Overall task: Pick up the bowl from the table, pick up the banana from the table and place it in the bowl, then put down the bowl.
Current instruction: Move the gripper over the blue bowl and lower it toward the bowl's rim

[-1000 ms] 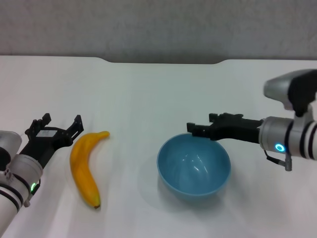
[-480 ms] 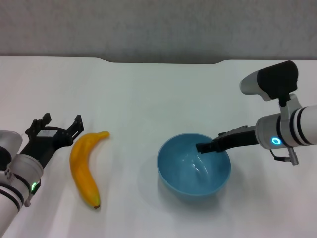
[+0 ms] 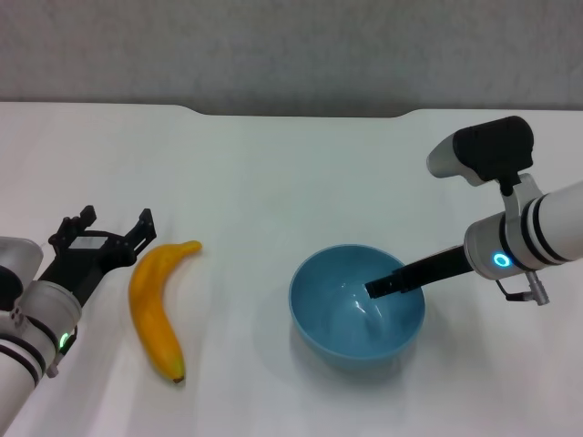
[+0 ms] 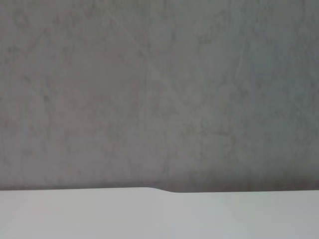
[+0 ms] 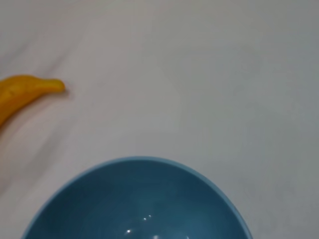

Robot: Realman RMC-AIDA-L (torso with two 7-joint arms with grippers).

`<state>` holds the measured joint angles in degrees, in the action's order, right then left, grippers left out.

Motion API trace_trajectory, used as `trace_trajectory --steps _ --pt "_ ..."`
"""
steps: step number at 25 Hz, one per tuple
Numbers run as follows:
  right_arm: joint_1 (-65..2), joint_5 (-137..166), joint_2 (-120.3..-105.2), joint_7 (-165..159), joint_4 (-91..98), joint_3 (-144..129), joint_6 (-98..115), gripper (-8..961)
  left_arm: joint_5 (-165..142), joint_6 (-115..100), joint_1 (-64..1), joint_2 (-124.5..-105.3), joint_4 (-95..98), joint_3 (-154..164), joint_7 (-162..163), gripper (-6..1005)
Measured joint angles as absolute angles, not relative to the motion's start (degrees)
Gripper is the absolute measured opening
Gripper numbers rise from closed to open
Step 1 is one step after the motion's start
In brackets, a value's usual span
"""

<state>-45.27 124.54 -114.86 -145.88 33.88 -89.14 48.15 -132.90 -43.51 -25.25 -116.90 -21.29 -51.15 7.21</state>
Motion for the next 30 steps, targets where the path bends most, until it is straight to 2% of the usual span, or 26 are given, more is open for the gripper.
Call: trace_trajectory --steps 5,22,30 --pt "-47.0 125.4 -115.11 -146.4 33.0 -89.2 48.4 877 -132.8 -43.5 -25.4 -116.94 -21.4 -51.1 7.2 895" --pt "-47.7 125.7 -115.23 -147.1 32.0 -92.0 49.0 543 -132.5 -43.5 -25.5 -116.99 -21.3 -51.2 7.2 896" --pt "-47.0 125.7 -115.3 -147.3 32.0 -92.3 47.7 169 -132.4 -43.5 -25.5 -116.99 -21.3 -51.2 7.2 896"
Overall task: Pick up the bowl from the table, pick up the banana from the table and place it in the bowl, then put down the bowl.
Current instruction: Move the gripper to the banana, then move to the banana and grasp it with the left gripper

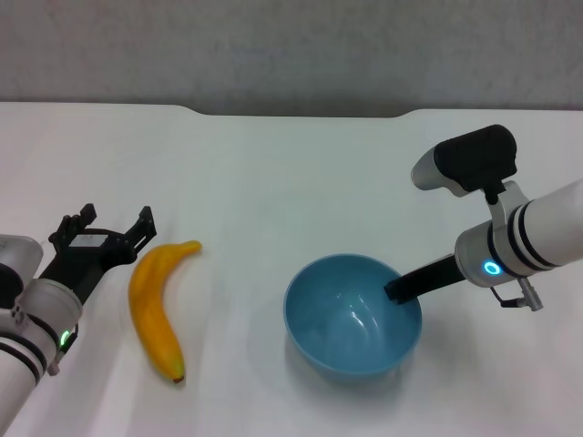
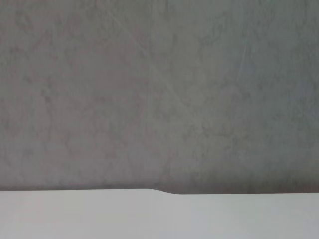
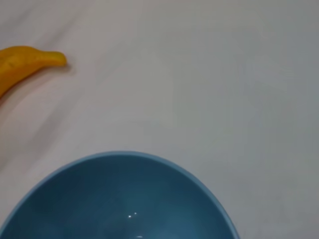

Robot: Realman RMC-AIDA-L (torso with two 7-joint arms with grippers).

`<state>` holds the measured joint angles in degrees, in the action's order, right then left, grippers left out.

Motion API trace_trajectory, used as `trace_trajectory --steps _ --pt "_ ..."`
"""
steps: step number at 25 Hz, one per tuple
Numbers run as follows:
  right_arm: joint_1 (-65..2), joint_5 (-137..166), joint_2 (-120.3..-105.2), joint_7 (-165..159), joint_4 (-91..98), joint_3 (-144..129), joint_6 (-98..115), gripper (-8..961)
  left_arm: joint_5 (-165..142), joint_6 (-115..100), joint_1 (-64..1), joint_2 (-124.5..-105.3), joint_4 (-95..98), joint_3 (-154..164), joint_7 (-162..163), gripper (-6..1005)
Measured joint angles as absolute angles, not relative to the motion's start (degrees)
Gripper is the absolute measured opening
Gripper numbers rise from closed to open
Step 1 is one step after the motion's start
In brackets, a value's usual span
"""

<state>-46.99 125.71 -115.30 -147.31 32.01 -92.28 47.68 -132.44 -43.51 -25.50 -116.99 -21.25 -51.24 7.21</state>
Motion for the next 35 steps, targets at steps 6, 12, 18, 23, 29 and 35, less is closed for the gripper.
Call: trace_trajectory --steps 6,12,18,23,29,35 --pt "-44.0 125.5 -115.47 -147.2 34.8 -92.3 45.2 33 -132.7 -42.3 -25.4 -116.88 -21.5 -50.9 7.7 896" --pt "-37.6 125.6 -115.49 -146.9 43.2 -92.3 43.6 36 -134.3 -40.7 -24.5 -116.36 -26.5 -50.7 7.4 897" --pt "-32.7 125.7 -115.49 -146.0 50.4 -93.3 41.7 39 -138.8 -30.5 -23.7 -115.0 -35.4 -51.6 7.0 897" --pt "-30.6 125.8 -115.52 -145.9 52.9 -93.9 40.5 42 -139.0 -18.2 -23.5 -114.69 -40.3 -57.4 2.0 897" --pt "-29.8 125.7 -115.49 -145.9 53.0 -96.0 38.5 46 -139.0 -11.2 -21.6 -116.1 -43.0 -64.6 -6.3 900" --pt "-29.4 125.3 -115.48 -145.9 52.6 -96.6 37.2 49 -139.0 -4.0 -20.6 -116.1 -45.4 -66.2 -10.3 899"
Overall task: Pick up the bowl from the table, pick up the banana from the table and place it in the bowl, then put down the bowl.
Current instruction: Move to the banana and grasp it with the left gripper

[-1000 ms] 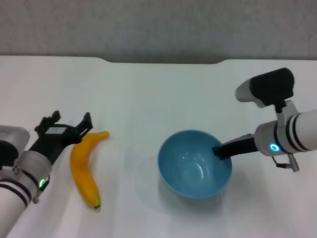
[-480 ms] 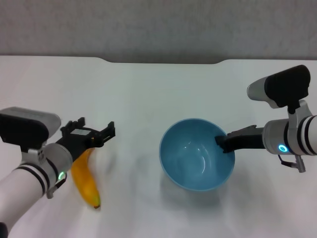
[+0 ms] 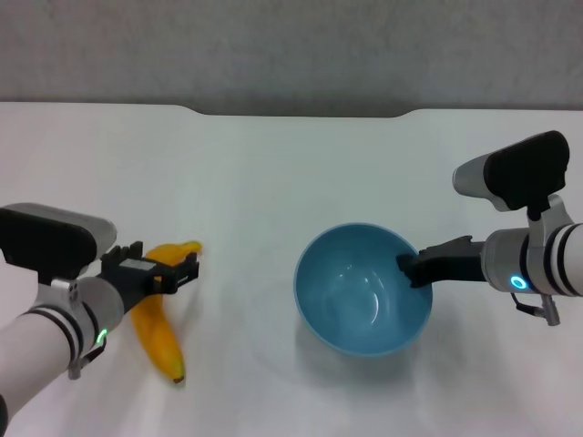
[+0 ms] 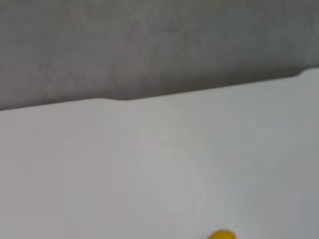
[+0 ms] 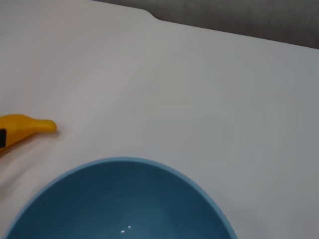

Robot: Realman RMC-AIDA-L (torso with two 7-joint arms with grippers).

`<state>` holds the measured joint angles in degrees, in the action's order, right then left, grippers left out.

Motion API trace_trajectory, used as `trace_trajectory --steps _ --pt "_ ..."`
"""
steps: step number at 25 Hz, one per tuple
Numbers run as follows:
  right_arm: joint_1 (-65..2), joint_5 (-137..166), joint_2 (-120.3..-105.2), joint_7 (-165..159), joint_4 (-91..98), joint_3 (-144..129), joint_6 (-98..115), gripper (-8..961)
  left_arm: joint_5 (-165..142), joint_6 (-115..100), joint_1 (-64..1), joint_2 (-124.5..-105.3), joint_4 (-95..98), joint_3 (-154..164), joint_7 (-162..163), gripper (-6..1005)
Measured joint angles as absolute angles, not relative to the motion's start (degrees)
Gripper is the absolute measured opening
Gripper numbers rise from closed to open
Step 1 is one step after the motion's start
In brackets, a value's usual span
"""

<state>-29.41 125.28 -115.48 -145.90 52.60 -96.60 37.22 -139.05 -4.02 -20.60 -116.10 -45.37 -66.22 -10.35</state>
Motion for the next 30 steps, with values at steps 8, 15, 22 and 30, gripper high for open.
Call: trace_trajectory --steps 8,15,22,30 --pt "-28.9 125.0 -115.4 -146.1 54.1 -96.6 37.2 54 -139.0 -5.3 -20.2 -116.35 -44.5 -66.4 -13.5 896" --pt "-28.6 125.0 -115.44 -146.1 55.7 -96.6 37.4 58 -138.8 -4.8 -20.8 -116.37 -42.8 -66.4 -15.6 894" --pt "-28.4 125.3 -115.37 -146.3 57.1 -96.5 37.5 62 -138.8 -4.7 -21.1 -116.37 -41.2 -66.4 -15.7 882" --pt "-28.4 125.1 -115.4 -146.4 57.5 -96.6 37.5 66 -138.8 -4.6 -21.4 -116.49 -39.4 -66.4 -16.4 836"
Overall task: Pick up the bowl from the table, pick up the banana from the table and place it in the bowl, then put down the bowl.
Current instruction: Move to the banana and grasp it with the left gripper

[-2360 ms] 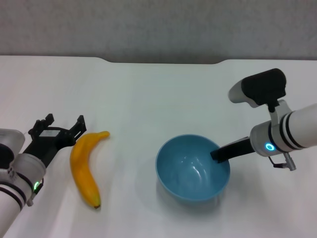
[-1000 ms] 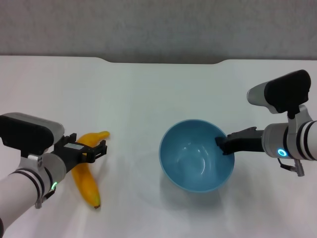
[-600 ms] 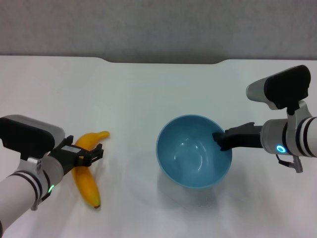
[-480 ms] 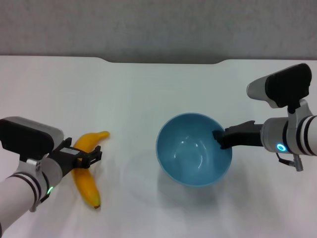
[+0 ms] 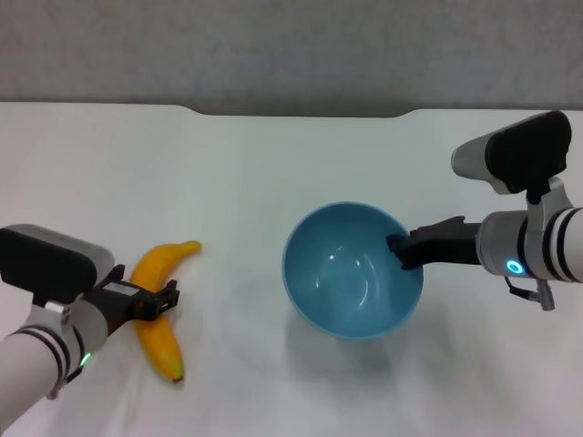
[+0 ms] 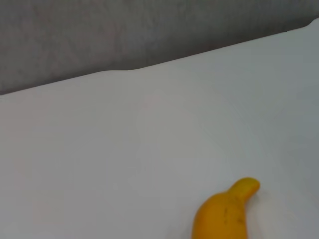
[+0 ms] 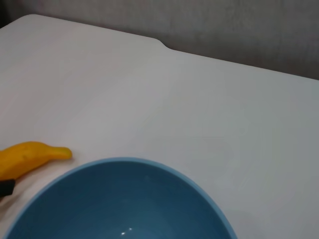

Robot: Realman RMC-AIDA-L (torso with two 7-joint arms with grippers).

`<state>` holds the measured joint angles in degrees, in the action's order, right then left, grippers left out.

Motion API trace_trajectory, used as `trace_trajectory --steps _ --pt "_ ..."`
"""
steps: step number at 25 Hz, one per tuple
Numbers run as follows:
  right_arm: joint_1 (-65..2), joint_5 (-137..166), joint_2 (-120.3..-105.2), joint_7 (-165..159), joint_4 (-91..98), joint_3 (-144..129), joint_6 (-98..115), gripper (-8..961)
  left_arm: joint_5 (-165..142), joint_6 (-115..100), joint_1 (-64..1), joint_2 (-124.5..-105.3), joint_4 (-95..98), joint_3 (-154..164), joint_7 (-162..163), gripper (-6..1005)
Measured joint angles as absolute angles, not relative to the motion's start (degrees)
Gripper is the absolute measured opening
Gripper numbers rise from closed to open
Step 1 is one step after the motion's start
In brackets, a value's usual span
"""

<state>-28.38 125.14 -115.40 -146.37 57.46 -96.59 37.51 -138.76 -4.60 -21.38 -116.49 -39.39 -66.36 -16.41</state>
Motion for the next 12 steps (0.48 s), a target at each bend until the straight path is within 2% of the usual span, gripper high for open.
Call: trace_trajectory --steps 6,12 --pt "-28.2 125.1 -115.45 -146.4 57.8 -96.6 37.3 70 -138.6 -5.0 -21.3 -116.55 -38.3 -66.7 -16.4 801" --pt "-27.7 125.1 -115.49 -146.4 57.8 -96.6 37.0 73 -138.5 -5.1 -21.1 -116.54 -38.1 -68.2 -16.5 700"
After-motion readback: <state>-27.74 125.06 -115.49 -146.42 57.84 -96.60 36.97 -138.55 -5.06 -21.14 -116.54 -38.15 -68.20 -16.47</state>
